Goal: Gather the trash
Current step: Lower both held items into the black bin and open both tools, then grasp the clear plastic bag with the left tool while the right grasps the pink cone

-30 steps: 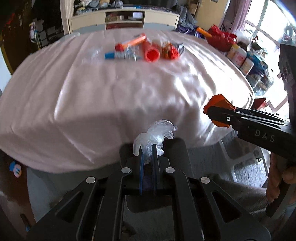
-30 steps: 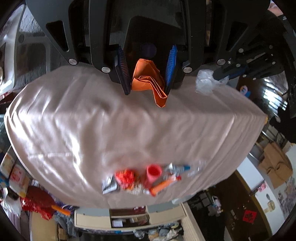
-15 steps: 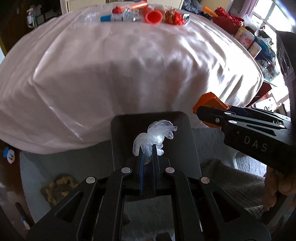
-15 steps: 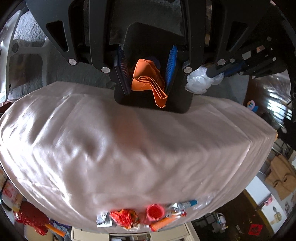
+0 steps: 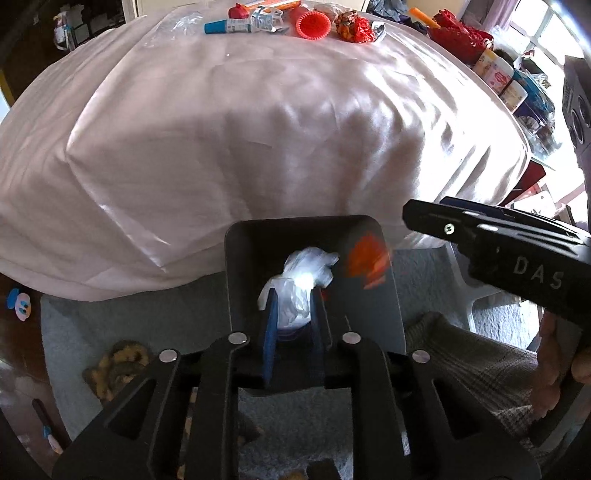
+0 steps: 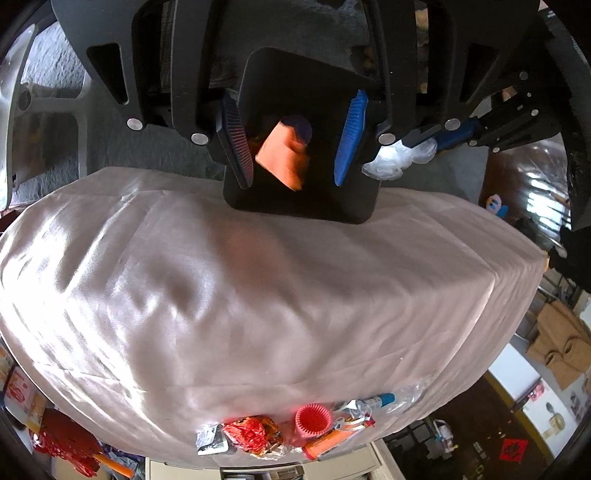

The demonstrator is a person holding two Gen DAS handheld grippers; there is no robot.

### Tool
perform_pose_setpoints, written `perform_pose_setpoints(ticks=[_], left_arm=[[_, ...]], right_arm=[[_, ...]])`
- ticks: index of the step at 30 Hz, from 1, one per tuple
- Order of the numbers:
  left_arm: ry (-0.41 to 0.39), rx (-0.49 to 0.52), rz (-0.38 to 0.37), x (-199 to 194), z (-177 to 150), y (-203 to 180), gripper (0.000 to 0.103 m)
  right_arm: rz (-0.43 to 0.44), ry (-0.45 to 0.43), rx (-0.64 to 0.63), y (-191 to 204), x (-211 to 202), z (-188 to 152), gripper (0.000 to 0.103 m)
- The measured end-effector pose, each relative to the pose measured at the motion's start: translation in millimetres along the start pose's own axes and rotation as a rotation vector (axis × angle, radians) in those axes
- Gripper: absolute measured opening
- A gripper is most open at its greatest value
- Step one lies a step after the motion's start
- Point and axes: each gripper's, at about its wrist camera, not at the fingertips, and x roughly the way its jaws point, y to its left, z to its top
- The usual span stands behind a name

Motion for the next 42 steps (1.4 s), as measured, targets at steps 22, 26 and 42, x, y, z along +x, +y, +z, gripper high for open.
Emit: perform_pose_setpoints(ticks=[22, 26, 42], left_arm=[[-0.136, -0.035, 0.114, -50.1, 39.7, 32.4, 0.091], [-0.169, -0.069, 0.136, -64.0, 71.1, 43.7, 0.091], [-0.237, -0.017, 0.212, -56.5, 168.9, 90.5, 0.086]], right_arm=[[-0.025, -0.144, 0.093, -32.5, -41.1, 40.0, 0.062], [-0.029, -0.169, 0.059, -27.9, -40.8, 60.4, 0.062], [0.011, -0.206, 0.013, 4.2, -12.1, 174.7, 0.044]])
